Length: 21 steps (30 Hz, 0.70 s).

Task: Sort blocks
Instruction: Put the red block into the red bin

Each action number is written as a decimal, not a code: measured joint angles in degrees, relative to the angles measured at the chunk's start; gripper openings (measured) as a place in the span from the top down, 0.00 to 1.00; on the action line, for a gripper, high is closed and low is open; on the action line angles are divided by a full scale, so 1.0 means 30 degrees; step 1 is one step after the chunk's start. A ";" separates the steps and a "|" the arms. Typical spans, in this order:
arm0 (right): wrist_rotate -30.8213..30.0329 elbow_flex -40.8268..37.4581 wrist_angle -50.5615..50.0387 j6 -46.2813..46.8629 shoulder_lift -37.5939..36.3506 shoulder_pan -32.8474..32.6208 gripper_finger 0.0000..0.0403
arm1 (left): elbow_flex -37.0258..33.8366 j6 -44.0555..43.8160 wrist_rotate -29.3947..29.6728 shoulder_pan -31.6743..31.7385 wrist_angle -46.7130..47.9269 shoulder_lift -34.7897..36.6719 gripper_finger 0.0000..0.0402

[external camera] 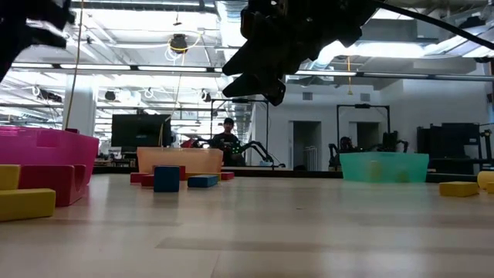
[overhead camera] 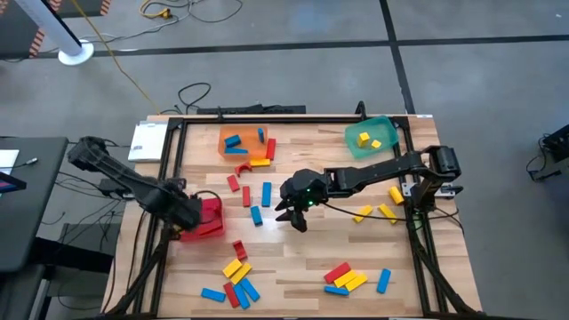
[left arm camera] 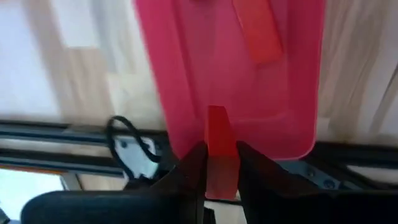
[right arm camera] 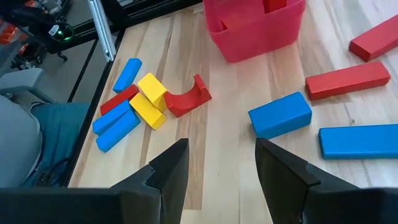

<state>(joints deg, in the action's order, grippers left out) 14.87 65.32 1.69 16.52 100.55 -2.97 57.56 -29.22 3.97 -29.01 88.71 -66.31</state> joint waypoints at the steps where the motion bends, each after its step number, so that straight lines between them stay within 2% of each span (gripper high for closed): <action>1: 0.0000 0.0000 0.0000 -0.0032 0.0000 -0.0036 0.51 | -0.0298 0.0425 -0.0313 0.0208 -0.0183 -0.0303 0.85; 11: -0.0576 -0.0004 -0.1264 -0.0210 0.0000 -0.0320 0.51 | -0.1121 0.3635 -0.0788 0.1694 -0.1876 -0.2627 0.85; 21: -0.0597 -0.0007 -0.3734 -0.0170 0.0000 -0.0594 0.51 | -0.1158 0.5218 -0.0787 0.2642 -0.2578 -0.4119 0.85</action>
<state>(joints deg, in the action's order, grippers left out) 13.08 65.30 -9.51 16.01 100.55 -4.75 54.08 -13.56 1.61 -21.09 80.98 -78.66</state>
